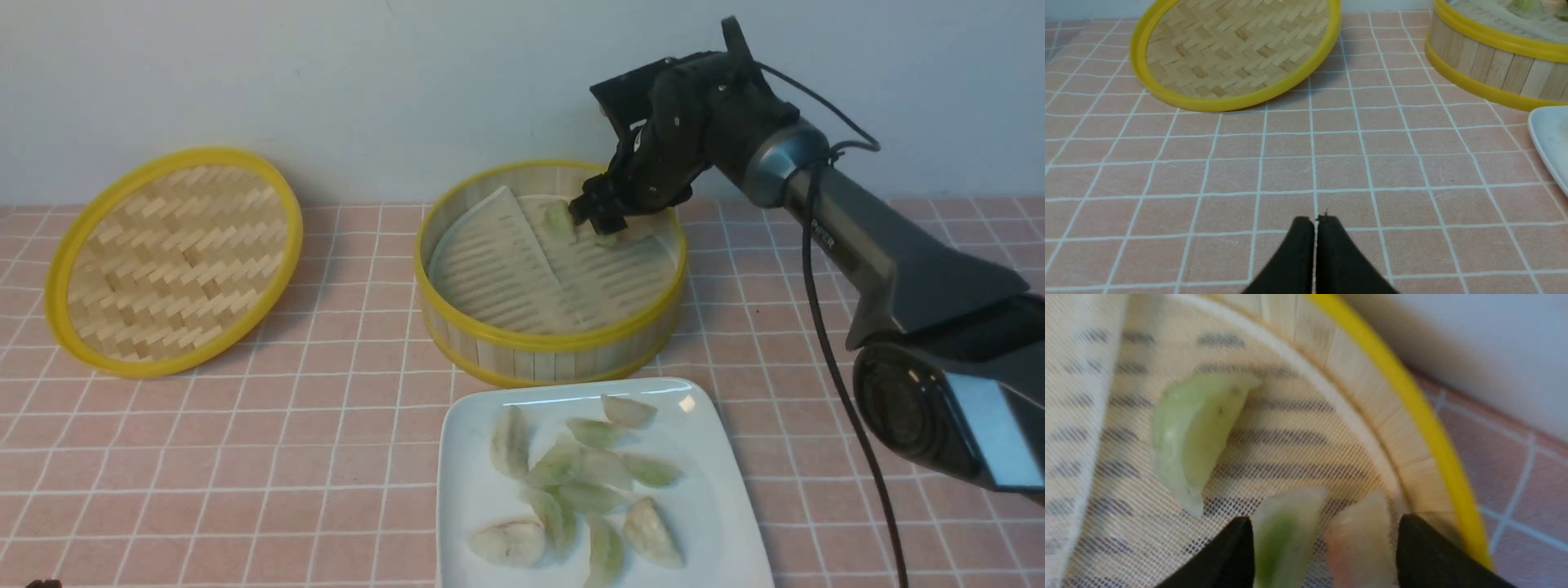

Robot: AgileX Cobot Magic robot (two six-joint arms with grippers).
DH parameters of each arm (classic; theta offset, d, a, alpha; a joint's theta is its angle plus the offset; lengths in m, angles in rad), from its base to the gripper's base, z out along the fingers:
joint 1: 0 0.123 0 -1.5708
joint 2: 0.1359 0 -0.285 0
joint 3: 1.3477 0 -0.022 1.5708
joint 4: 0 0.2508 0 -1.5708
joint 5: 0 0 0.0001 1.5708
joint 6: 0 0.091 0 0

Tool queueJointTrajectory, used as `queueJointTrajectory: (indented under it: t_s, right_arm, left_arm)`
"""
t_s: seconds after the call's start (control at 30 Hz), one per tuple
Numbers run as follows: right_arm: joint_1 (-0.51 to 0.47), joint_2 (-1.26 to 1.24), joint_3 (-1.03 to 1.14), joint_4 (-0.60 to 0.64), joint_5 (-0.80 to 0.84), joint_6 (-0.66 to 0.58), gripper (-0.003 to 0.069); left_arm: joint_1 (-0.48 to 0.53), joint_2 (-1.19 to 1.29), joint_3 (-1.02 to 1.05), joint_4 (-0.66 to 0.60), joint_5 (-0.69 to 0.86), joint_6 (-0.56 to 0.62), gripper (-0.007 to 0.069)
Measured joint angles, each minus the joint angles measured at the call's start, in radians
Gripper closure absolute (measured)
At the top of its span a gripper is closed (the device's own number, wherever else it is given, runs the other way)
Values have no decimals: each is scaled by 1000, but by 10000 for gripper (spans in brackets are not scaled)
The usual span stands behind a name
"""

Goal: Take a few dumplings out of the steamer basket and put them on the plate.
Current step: Use the right arm to grab a dumpling from inside the steamer, then use the right arm to put the dumpling into the plate

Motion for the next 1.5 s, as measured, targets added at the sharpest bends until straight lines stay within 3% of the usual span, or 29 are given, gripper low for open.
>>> queueJointTrajectory:
  t_s: [0.27, 0.37, 0.67, 0.97, 1.07, 1.37, 1.5]
  right_arm:
    - [0, 14, 0, 6, -11, 0, 235]
    - [0, 14, -6, 16, -5, 0, 305]
    - [0, 15, -125, 55, 119, 1, 309]
    - [0, -33, -102, 141, 177, -3, 309]
    - [1, -122, 5, 197, 176, -14, 309]
    - [96, -692, 817, 236, 165, -44, 309]
    - [154, -799, 1094, 253, 154, -38, 309]
  left_arm:
    - [0, 0, 0, 0, 0, 0, 631]
    - [0, 0, 0, 0, 0, 0, 631]
    - [0, 0, 0, 0, 0, 0, 631]
    - [0, 0, 0, 0, 0, 0, 631]
    - [0, 0, 0, 0, 0, 0, 631]
    - [0, 0, 0, 0, 0, 0, 631]
    - [0, 0, 0, 0, 0, 0, 631]
